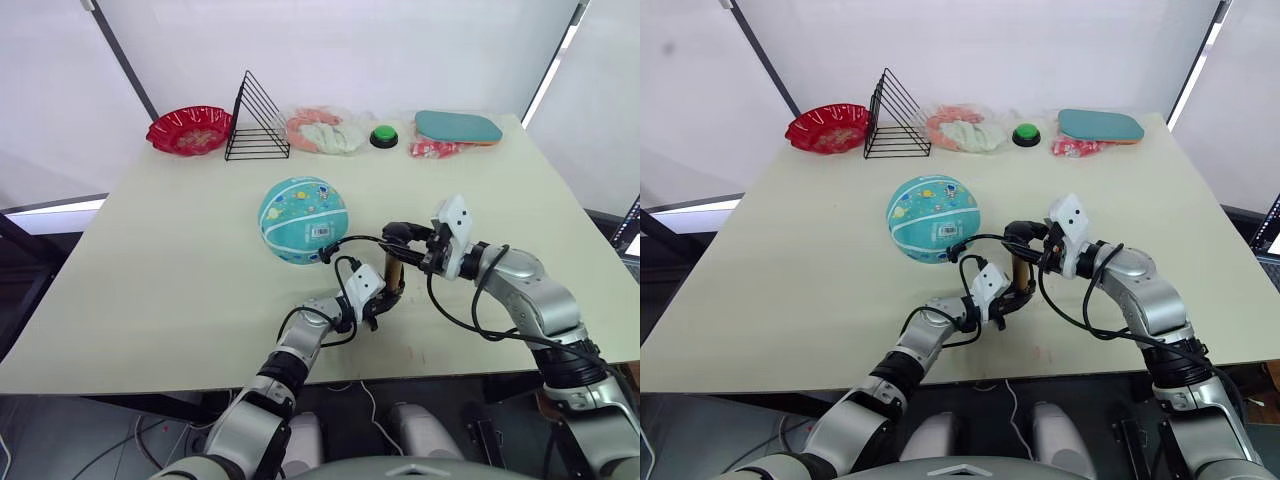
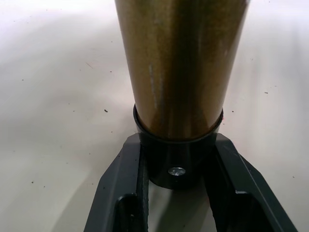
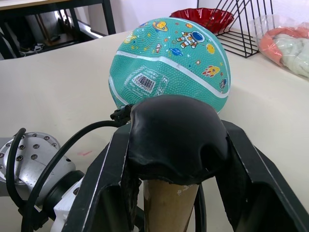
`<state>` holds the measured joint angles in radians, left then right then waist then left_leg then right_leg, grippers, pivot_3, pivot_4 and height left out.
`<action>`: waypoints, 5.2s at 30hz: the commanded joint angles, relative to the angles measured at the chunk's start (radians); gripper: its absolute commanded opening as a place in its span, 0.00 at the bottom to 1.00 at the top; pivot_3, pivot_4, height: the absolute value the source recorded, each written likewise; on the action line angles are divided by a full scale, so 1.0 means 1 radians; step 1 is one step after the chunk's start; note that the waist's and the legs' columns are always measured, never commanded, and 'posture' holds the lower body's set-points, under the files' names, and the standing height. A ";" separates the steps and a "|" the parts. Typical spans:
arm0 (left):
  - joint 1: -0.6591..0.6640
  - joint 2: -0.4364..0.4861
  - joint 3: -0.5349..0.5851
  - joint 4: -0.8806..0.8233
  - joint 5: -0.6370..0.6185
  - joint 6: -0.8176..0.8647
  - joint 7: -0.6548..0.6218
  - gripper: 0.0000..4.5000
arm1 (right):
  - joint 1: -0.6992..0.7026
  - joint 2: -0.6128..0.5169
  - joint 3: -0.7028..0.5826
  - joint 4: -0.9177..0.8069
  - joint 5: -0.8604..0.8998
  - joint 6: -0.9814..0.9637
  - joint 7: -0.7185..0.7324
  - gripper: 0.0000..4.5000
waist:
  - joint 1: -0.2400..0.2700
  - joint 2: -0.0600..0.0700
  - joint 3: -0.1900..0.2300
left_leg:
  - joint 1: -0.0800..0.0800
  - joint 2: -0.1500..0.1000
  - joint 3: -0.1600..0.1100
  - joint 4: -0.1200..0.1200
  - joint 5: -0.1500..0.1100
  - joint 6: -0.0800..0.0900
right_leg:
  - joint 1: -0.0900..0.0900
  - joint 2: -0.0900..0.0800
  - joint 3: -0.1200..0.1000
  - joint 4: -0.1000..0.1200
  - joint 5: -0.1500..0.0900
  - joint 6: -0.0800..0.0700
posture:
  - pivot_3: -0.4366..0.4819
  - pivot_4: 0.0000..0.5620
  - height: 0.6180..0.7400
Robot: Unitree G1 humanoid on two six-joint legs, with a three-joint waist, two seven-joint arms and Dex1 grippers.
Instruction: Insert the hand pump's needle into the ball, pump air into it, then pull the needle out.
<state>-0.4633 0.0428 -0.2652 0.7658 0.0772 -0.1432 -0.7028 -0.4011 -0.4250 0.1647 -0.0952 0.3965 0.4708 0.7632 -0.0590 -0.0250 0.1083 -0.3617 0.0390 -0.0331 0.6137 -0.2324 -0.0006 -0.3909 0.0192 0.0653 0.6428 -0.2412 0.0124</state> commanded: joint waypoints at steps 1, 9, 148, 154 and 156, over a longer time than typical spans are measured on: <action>0.033 -0.001 -0.032 0.053 0.023 0.030 -0.018 0.24 | 0.018 -0.025 0.011 -0.018 0.007 0.113 0.003 0.36 | 0.001 0.000 0.001 | 0.000 0.000 0.000 0.000 0.000 0.000 | 0.000 0.000 0.000 0.000 0.000 0.000 | 0.48 0.27 1.00; 0.029 -0.002 -0.031 0.066 0.026 0.024 -0.020 0.24 | -0.216 -0.108 -0.221 -0.242 0.228 0.371 -0.052 0.36 | 0.019 0.009 0.019 | -0.017 -0.002 0.000 0.003 0.000 0.000 | -0.013 -0.002 0.000 0.000 0.001 0.004 | 0.48 0.27 1.00; 0.035 -0.012 -0.031 0.075 0.006 0.016 -0.014 0.23 | -0.198 -0.101 -0.310 -0.285 0.335 0.441 -0.188 0.24 | 0.021 0.010 0.032 | -0.023 -0.003 0.001 0.006 -0.003 0.006 | -0.016 -0.002 0.002 0.000 0.001 0.010 | 0.48 0.27 1.00; 0.038 -0.010 -0.032 0.069 0.005 0.018 -0.012 0.23 | -0.057 -0.077 -0.154 -0.195 0.215 0.324 -0.141 0.24 | 0.014 0.010 0.025 | -0.018 -0.003 0.001 0.006 -0.003 0.006 | -0.013 -0.002 0.002 0.000 0.001 0.010 | 0.48 0.27 1.00; 0.039 -0.007 -0.030 0.065 0.005 0.019 -0.011 0.23 | -0.007 -0.058 -0.080 -0.135 0.161 0.272 -0.126 0.24 | 0.011 0.006 0.016 | -0.017 -0.002 0.001 0.006 -0.003 0.006 | -0.012 -0.001 0.002 0.000 0.001 0.010 | 0.48 0.27 1.00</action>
<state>-0.4705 0.0336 -0.2754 0.7726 0.0685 -0.1670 -0.6939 -0.4803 -0.4832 -0.0301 -0.3259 0.6405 0.7194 0.6310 -0.0480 -0.0191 0.1243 -0.3784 0.0375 -0.0322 0.6185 -0.2358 0.0053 -0.4008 0.0193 0.0676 0.6432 -0.2408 0.0219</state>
